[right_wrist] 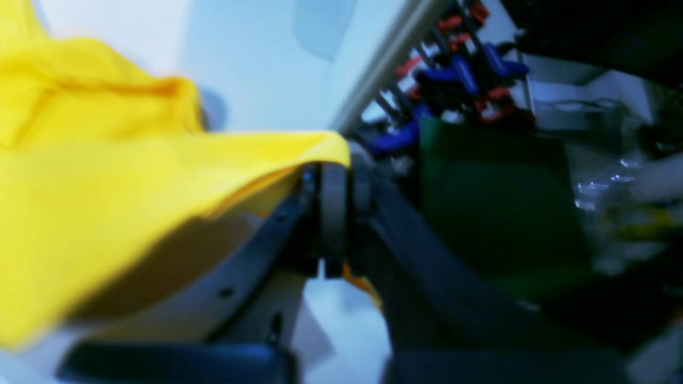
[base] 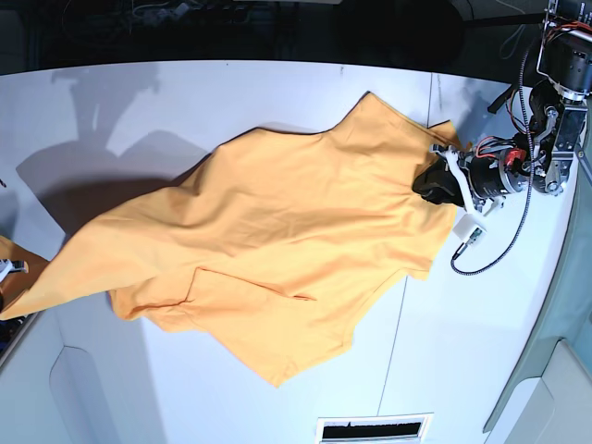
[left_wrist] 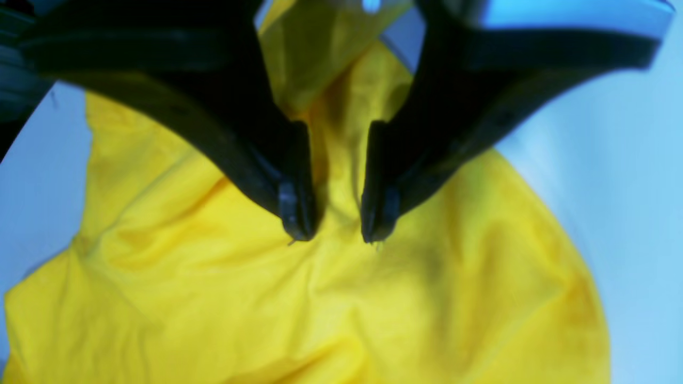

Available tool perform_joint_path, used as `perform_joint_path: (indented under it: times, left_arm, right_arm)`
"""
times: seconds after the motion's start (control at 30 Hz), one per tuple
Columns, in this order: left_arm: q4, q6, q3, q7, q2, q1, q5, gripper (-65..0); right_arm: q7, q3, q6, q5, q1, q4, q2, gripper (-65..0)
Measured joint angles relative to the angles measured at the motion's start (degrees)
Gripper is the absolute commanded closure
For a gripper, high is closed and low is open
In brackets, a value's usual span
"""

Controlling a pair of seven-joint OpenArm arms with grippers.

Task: Layout the t-shirt on the table in an organized manner, then fold the t-shirt properly
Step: 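Drag the grasped fabric with the right gripper away from the left gripper, then bring the right gripper back over the shirt and grasp its hem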

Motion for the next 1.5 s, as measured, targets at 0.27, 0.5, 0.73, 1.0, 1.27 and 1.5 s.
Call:
perform_joint_path:
  times: [0.27,0.5,0.73,1.0,1.27,1.5]
  left_arm:
    - [-0.2,-0.5,0.0,1.0,-0.3,0.2,-2.9,-18.0]
    - [-0.2,-0.5,0.0,1.6,-0.3,-0.2,-3.2,-18.0]
    - [-0.2,-0.5,0.0,2.6,-0.7,-0.2,-3.9,-18.0]
    - [5.1,1.0,0.3,6.1,-1.4,0.3,-6.8,-18.0]
    - [12.2,2.8,0.5,6.7,-0.9,0.6,-7.2,-18.0]
    - [12.2,3.0,0.5,6.7,1.5,0.9,-5.7,-18.0]
  right_arm:
    - [-0.2,0.1,2.4,4.0,6.7,-14.1,-8.2,-23.8]
    - [-7.5,0.1,6.1,12.0,2.4,-17.2,-14.4,-23.8]
    - [-8.7,7.5,6.8,13.2,-9.8,-4.8,-19.0,-23.8]
    - [-8.3,21.0,7.6,12.9,-18.4,-4.7,-23.3,-23.6]
    - [1.7,20.7,8.0,9.6,-16.7,-14.4,-23.9,0.0]
    - [2.8,19.6,9.9,9.1,-11.1,-24.5,-23.9,0.0]
